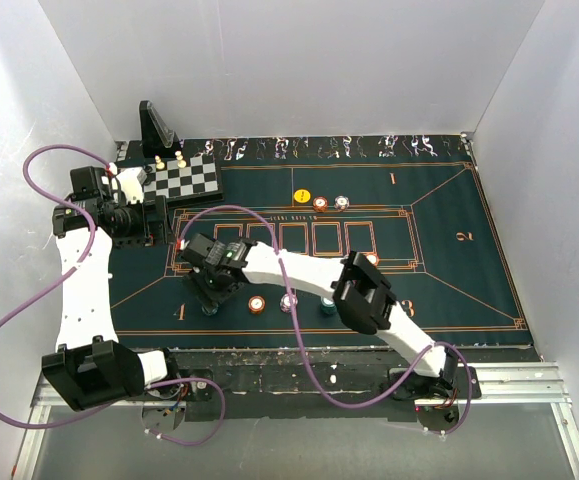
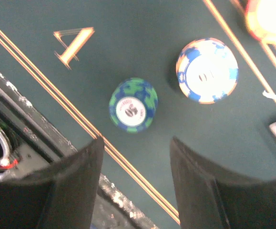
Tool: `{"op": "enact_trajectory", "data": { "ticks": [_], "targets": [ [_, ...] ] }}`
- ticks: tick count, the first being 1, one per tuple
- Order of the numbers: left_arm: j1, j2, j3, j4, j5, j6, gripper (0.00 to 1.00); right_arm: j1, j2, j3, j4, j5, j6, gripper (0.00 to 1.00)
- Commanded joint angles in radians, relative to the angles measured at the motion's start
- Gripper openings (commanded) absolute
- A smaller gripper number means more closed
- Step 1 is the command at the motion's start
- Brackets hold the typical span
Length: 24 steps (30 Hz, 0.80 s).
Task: Distribute texas hold em gaming equipment
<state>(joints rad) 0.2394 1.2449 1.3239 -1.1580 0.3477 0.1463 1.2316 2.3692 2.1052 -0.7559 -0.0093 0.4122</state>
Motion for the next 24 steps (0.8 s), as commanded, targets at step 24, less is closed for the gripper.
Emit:
{"op": "enact_trajectory", "data": {
  "ticks": [24],
  "targets": [
    [0.006, -0.058, 0.006, -0.009, 0.01, 0.024, 0.98, -0.253, -0.817, -0.924, -0.008, 0.299, 0.131, 0.84]
  ]
}}
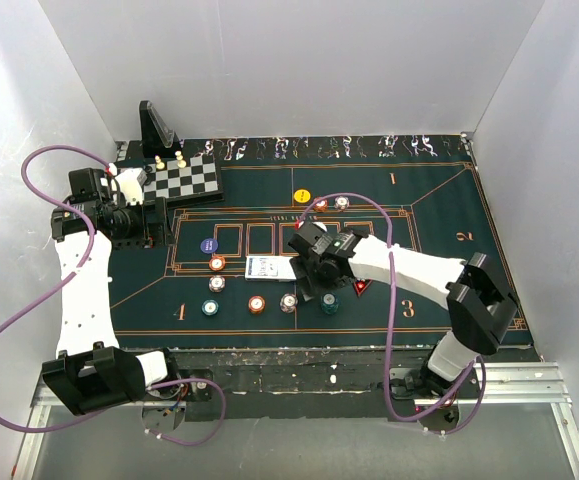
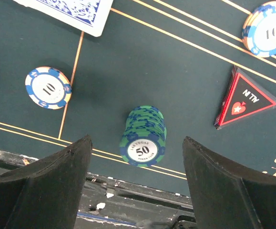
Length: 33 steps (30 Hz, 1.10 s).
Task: Distribute texas hold em gaming equipment
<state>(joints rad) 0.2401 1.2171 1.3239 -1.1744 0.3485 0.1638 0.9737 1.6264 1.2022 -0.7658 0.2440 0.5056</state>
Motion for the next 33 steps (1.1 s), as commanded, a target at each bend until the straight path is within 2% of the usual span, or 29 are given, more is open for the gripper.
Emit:
{"op": "enact_trajectory", "data": {
  "ticks": [1, 7, 22, 33],
  "targets": [
    [0.005, -0.031, 0.006, 0.005, 0.009, 0.005, 0.98, 0.005, -0.071, -0.032, 0.0, 0.051, 0.042, 0.85],
    [0.005, -0.024, 0.014, 0.004, 0.012, 0.002, 0.98, -0.001, -0.046, -0.069, 0.033, 0.041, 0.051, 0.84],
    [0.005, -0.018, 0.028, -0.001, 0.003, 0.006, 0.98, -0.013, -0.019, -0.128, 0.077, 0.015, 0.067, 0.68],
    [0.005, -0.021, 0.024, 0.001, 0.001, 0.006, 0.98, -0.018, -0.01, -0.162, 0.109, 0.006, 0.085, 0.62]
  ]
}}
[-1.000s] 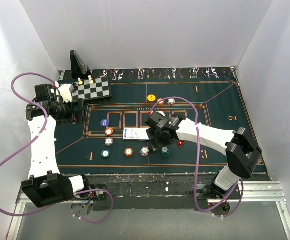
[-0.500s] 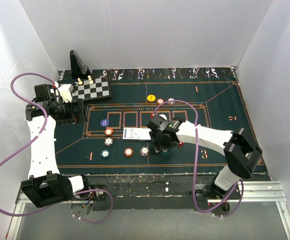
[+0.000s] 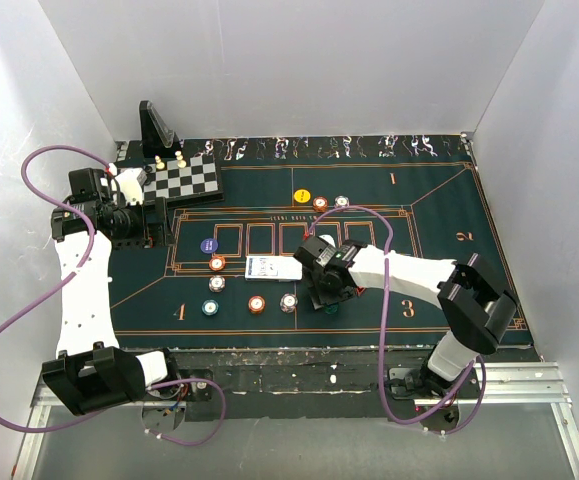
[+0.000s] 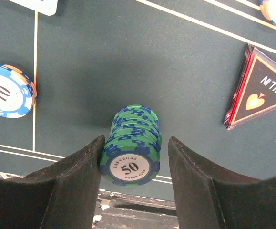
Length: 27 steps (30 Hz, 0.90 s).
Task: Distribute texas hold em gaming equipment
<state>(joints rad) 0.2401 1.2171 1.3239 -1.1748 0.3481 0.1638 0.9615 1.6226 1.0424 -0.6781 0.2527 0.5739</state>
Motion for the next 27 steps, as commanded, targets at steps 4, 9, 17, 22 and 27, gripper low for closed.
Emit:
{"op": "enact_trajectory", "data": {
  "ticks": [4, 9, 17, 22, 27],
  "targets": [
    [0.005, -0.022, 0.021, 0.003, 0.0, 0.006, 0.98, -0.006, -0.013, 0.002, 0.018, -0.003, 0.017, 0.57],
    [0.005, -0.025, 0.015, 0.004, -0.001, 0.008, 0.98, -0.006, -0.029, 0.007, 0.011, -0.001, 0.017, 0.55],
    [0.005, -0.03, 0.003, 0.012, -0.003, 0.008, 0.98, -0.006, -0.053, 0.022, -0.011, -0.003, 0.017, 0.53],
    [0.005, -0.033, -0.003, 0.014, -0.003, 0.009, 0.98, -0.006, -0.067, 0.048, -0.026, 0.0, 0.011, 0.47],
    [0.005, -0.033, -0.003, 0.015, -0.008, 0.011, 0.98, -0.006, -0.076, 0.074, -0.038, 0.002, 0.004, 0.4]
  ]
}}
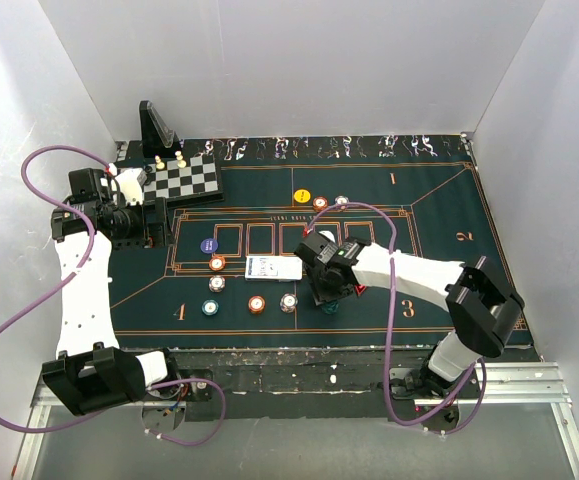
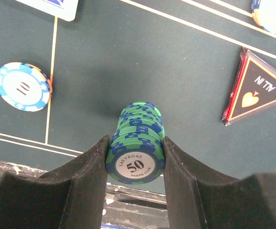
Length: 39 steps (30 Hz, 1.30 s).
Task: Distribute texas hold em gaming equipment
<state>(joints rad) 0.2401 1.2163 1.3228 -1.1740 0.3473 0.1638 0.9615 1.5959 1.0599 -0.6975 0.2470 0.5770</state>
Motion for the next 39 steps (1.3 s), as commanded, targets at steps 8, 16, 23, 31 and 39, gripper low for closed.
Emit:
{"op": "enact_trajectory", "data": {
  "ticks": [8, 16, 23, 31, 39],
  "targets": [
    [0.005, -0.034, -0.002, 0.017, -0.011, 0.014, 0.98, -0.092, -0.051, 0.158, -0.048, 0.006, -0.048, 0.37],
    [0.005, -0.024, 0.004, 0.014, -0.011, 0.011, 0.98, -0.334, 0.1, 0.425, -0.074, -0.012, -0.141, 0.36],
    [0.005, -0.008, 0.012, 0.014, -0.01, 0.022, 0.98, -0.543, 0.338, 0.659, -0.082, -0.054, -0.157, 0.35],
    [0.005, 0.008, 0.012, 0.014, -0.008, 0.04, 0.98, -0.652, 0.574, 0.854, -0.108, -0.061, -0.163, 0.33],
    [0.005, 0.037, 0.015, 0.02, -0.001, 0.042, 0.98, -0.681, 0.69, 0.956, -0.131, -0.064, -0.163, 0.4]
  ]
}}
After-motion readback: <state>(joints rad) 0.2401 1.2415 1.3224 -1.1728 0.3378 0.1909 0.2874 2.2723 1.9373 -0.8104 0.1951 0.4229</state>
